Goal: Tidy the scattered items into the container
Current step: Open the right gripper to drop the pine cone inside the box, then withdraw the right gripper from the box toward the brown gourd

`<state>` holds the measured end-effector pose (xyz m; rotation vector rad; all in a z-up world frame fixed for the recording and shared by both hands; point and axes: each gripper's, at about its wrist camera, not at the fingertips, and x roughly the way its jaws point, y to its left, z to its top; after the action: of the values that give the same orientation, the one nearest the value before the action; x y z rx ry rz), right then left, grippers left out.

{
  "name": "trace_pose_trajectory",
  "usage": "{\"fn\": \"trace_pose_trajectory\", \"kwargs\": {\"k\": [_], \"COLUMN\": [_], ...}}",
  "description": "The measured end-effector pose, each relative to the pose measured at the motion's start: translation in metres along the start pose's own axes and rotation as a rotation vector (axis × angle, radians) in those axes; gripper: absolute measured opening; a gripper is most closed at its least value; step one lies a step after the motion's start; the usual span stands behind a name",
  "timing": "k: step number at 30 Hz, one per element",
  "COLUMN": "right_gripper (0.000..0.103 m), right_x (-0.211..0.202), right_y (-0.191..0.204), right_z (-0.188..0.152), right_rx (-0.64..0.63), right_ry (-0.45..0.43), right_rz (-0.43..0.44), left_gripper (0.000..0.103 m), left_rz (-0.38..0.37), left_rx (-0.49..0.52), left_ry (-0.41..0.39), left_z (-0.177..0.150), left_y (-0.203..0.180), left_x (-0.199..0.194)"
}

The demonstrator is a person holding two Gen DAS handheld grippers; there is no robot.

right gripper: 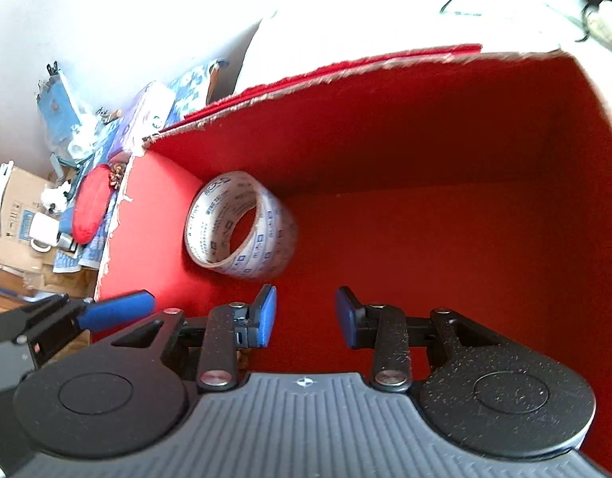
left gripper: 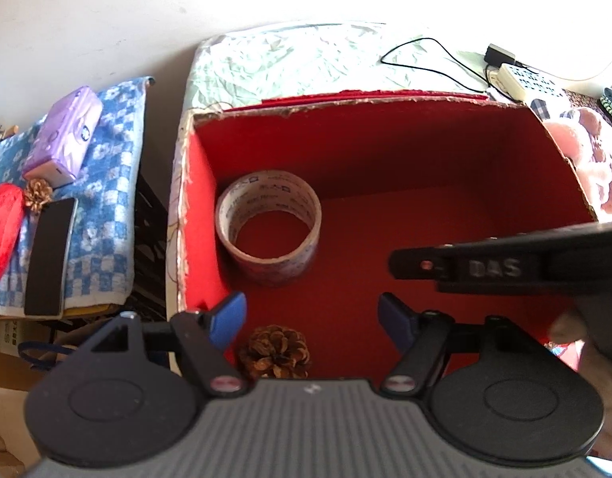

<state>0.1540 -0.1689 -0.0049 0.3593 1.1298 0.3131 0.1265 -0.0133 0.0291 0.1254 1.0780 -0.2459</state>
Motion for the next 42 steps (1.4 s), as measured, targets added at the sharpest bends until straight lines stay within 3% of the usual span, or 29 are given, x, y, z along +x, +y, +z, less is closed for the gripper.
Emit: {"fn": "trace_pose_trajectory", "kwargs": {"k": [3,7,15,32,35,42], "right_gripper": [0.037,0.037,0.04,0.041,0.036,0.036], "right_x": [-0.008,-0.022,-0.038,-0.047,-0.052,-0.053], "right_y": [0.002,0.005,-0.006,-0.024,-0.028,-0.022], "right_z": [-0.005,-0.015,-0.031,-0.044,-0.047,-0.056], "right_rx": [0.003,-0.007,0.022,-0.028,-0.056,-0.14], "right_ry": [-0.039,-0.092,-0.151,-0.18,-0.188,-0.179], "right_rz": [-0.012,-0.033,-0.049,-0.086,-0.106,-0.122], "left_gripper": [0.076,0.088,0.09,0.088,0.088,0.084], "left_rz": [0.025,0.074,0.119,0.167,0.172,0.174], "left_rx": [-0.01,-0.012,0.007,-0.08,-0.087,-0.1], "left_ry": [-0.022,-0.076,-0.104,-0.058,-0.042,-0.011], "left_z": [-0.001,-0.006,-0.013,-0.012,-0.012,-0.016], "left_y": [-0.002,-0.011,-0.02,-0.034,-0.038,-0.047], "left_x": [-0.002,-0.01,-0.013,0.001,0.006,0.013]}}
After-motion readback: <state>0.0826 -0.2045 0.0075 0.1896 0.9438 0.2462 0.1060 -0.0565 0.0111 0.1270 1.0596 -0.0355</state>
